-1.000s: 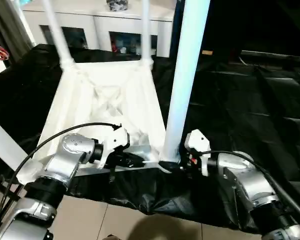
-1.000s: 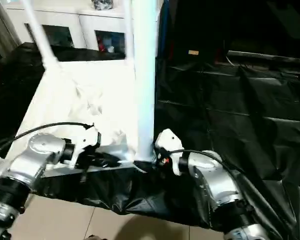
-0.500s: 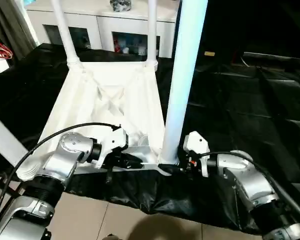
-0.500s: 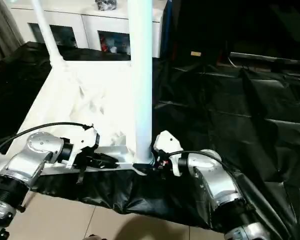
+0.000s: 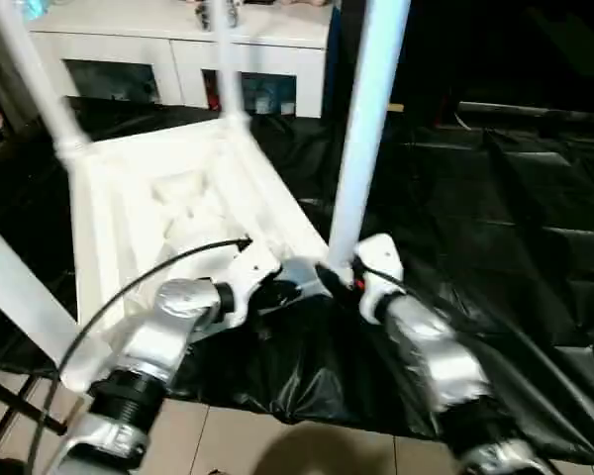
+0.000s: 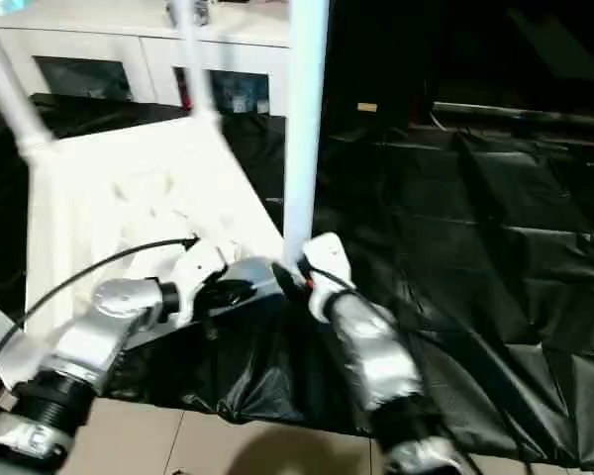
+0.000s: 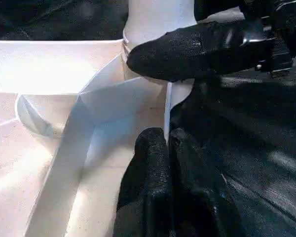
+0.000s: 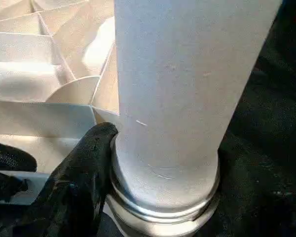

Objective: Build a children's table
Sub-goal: Rotate leg to tighten

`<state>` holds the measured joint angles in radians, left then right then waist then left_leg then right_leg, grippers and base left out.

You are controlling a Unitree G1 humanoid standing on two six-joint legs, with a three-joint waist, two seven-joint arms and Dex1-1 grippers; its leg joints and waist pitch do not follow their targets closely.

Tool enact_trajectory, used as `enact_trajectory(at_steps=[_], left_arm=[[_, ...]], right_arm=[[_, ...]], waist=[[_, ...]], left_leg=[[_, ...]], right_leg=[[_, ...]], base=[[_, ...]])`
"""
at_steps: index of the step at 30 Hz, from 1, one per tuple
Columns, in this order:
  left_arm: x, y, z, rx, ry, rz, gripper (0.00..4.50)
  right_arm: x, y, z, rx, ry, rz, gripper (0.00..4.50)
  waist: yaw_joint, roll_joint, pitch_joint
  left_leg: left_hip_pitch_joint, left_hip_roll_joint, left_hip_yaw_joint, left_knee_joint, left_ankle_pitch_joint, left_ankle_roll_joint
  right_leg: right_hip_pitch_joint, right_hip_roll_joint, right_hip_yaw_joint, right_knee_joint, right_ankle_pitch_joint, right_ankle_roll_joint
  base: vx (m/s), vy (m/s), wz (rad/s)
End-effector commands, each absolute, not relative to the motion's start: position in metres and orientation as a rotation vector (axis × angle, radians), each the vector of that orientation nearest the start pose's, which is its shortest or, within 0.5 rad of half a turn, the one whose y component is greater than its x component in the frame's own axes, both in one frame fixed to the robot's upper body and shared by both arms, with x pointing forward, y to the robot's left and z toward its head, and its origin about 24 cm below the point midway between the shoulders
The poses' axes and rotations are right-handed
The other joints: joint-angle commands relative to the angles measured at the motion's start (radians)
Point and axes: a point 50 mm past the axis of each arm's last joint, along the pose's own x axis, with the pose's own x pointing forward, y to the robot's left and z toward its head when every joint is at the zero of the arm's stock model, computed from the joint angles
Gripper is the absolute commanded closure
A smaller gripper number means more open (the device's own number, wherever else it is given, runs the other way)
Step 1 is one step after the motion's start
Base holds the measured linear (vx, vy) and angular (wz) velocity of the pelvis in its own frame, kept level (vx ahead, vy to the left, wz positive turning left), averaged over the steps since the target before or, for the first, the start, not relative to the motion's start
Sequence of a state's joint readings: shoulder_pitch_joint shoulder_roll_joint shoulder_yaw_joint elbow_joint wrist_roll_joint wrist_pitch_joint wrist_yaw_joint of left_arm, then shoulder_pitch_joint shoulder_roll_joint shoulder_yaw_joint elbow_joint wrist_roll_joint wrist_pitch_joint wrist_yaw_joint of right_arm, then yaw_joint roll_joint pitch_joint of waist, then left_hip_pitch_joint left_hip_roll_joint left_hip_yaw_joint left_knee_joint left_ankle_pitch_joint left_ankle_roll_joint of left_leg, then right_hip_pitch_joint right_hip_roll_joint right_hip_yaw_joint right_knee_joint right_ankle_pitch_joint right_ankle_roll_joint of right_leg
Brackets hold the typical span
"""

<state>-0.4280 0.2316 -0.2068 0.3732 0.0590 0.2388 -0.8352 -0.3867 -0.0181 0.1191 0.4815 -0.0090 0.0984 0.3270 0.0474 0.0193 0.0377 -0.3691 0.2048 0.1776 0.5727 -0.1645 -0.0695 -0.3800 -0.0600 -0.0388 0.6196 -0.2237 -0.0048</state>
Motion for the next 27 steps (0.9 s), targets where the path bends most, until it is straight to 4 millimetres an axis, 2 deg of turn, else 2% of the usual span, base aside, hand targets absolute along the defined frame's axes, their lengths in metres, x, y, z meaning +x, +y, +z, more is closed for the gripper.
enact_trajectory(at_steps=[1, 5, 7, 11, 12, 14, 15, 16, 17, 19, 21, 23, 24, 25, 27], left_arm=[[0.298, 0.079, 0.040, 0.259, 0.321, -1.079, 4.50], [0.300, 0.085, 0.047, 0.275, 0.297, -1.117, 4.50], [0.298, 0.086, 0.048, 0.278, 0.291, -1.140, 4.50], [0.290, 0.103, 0.049, 0.308, 0.307, -1.284, 4.50], [0.290, 0.103, 0.049, 0.308, 0.307, -1.284, 4.50], [0.290, 0.111, 0.048, 0.335, 0.322, -1.337, 4.50], [0.290, 0.114, 0.048, 0.345, 0.326, -1.363, 4.50], [0.290, 0.116, 0.048, 0.349, 0.328, -1.375, 4.50], [0.290, 0.117, 0.049, 0.351, 0.334, -1.385, 4.50], [0.292, 0.121, 0.052, 0.339, 0.338, -1.416, 4.50], [0.292, 0.125, 0.055, 0.334, 0.348, -1.458, 4.50], [0.292, 0.127, 0.055, 0.333, 0.356, -1.472, 4.50], [0.292, 0.128, 0.056, 0.332, 0.361, -1.483, 4.50], [0.291, 0.129, 0.056, 0.330, 0.363, -1.492, 4.50], [0.291, 0.130, 0.056, 0.333, 0.369, -1.519, 4.50]], right_arm=[[0.300, -0.054, 0.018, -0.074, 0.243, 0.663, 1.06], [0.301, -0.067, 0.024, -0.094, 0.206, 0.696, 0.72], [0.302, -0.070, 0.026, -0.106, 0.192, 0.705, 0.72], [0.298, -0.092, 0.035, -0.194, 0.173, 0.878, 0.72], [0.298, -0.092, 0.035, -0.194, 0.173, 0.878, 0.72], [0.293, -0.103, 0.037, -0.219, 0.186, 0.969, 0.72], [0.292, -0.107, 0.038, -0.228, 0.190, 1.006, 0.72], [0.291, -0.109, 0.038, -0.232, 0.191, 1.022, 0.72], [0.290, -0.111, 0.038, -0.236, 0.196, 1.045, 0.72], [0.285, -0.115, 0.039, -0.242, 0.210, 1.117, 0.72], [0.280, -0.118, 0.040, -0.237, 0.225, 1.195, 0.98], [0.279, -0.118, 0.040, -0.238, 0.232, 1.213, 1.09], [0.278, -0.118, 0.040, -0.238, 0.237, 1.227, 1.18], [0.277, -0.118, 0.040, -0.241, 0.235, 1.237, 1.30], [0.276, -0.115, 0.043, -0.228, 0.231, 1.268, 1.49]], waist=[[0.001, -0.001, -0.049], [0.002, -0.003, -0.052], [0.002, -0.002, -0.054], [0.008, -0.004, -0.056], [0.008, -0.005, -0.056], [0.012, -0.005, -0.055], [0.013, -0.009, -0.053], [0.014, -0.006, -0.052], [0.013, -0.015, -0.051], [0.014, -0.011, -0.050], [0.018, -0.012, -0.051], [0.021, -0.012, -0.053], [0.020, -0.021, -0.053], [0.024, -0.017, -0.053], [0.026, -0.017, -0.052]], left_leg=[[0.011, 0.021, -0.009, -0.066, -0.246, -0.009], [0.009, 0.022, -0.008, -0.063, -0.208, 0.006], [0.008, 0.022, -0.006, -0.061, -0.191, 0.014], [0.008, 0.021, -0.004, -0.055, -0.152, 0.046], [0.008, 0.022, -0.004, -0.055, -0.150, 0.050], [0.009, 0.023, -0.002, -0.054, -0.161, 0.054], [0.010, 0.024, -0.003, -0.056, -0.169, 0.055], [0.010, 0.024, -0.004, -0.057, -0.185, 0.052], [0.012, 0.026, -0.002, -0.058, -0.194, 0.048], [0.012, 0.027, -0.003, -0.059, -0.198, 0.043], [0.012, 0.027, -0.003, -0.058, -0.201, 0.044], [0.011, 0.027, -0.002, -0.056, -0.177, 0.051], [0.010, 0.027, -0.001, -0.055, -0.171, 0.055], [0.010, 0.027, -0.001, -0.054, -0.162, 0.060], [0.011, 0.027, -0.001, -0.054, -0.162, 0.061]], right_leg=[[0.030, -0.065, 0.042, -0.083, -0.132, -0.174], [0.036, -0.065, 0.040, -0.077, -0.057, -0.187], [0.038, -0.065, 0.040, -0.075, -0.028, -0.192], [0.041, -0.062, 0.039, -0.068, 0.038, -0.201], [0.041, -0.062, 0.039, -0.068, 0.046, -0.203], [0.040, -0.063, 0.039, -0.068, 0.035, -0.210], [0.040, -0.063, 0.039, -0.071, 0.022, -0.210], [0.040, -0.063, 0.038, -0.073, -0.011, -0.208], [0.038, -0.064, 0.038, -0.075, -0.029, -0.210], [0.036, -0.066, 0.038, -0.073, -0.045, -0.214], [0.038, -0.065, 0.039, -0.073, -0.053, -0.216], [0.038, -0.065, 0.038, -0.069, -0.020, -0.223], [0.039, -0.065, 0.038, -0.068, -0.013, -0.224], [0.038, -0.068, 0.038, -0.066, -0.010, -0.229], [0.038, -0.066, 0.037, -0.068, -0.017, -0.228]], base=[[0.000, 0.000, 0.00], [0.000, 0.000, 0.00], [0.000, 0.000, 0.00], [0.000, 0.000, 0.00], [0.000, 0.000, 0.00], [0.000, 0.000, 0.00], [0.000, 0.000, 0.00], [0.000, 0.000, 0.00], [0.000, 0.000, 0.00], [0.000, 0.000, 0.00], [0.000, 0.000, 0.00], [0.000, 0.000, 0.00], [0.000, 0.000, 0.00], [0.000, 0.000, 0.00], [0.000, 0.000, 0.00]])
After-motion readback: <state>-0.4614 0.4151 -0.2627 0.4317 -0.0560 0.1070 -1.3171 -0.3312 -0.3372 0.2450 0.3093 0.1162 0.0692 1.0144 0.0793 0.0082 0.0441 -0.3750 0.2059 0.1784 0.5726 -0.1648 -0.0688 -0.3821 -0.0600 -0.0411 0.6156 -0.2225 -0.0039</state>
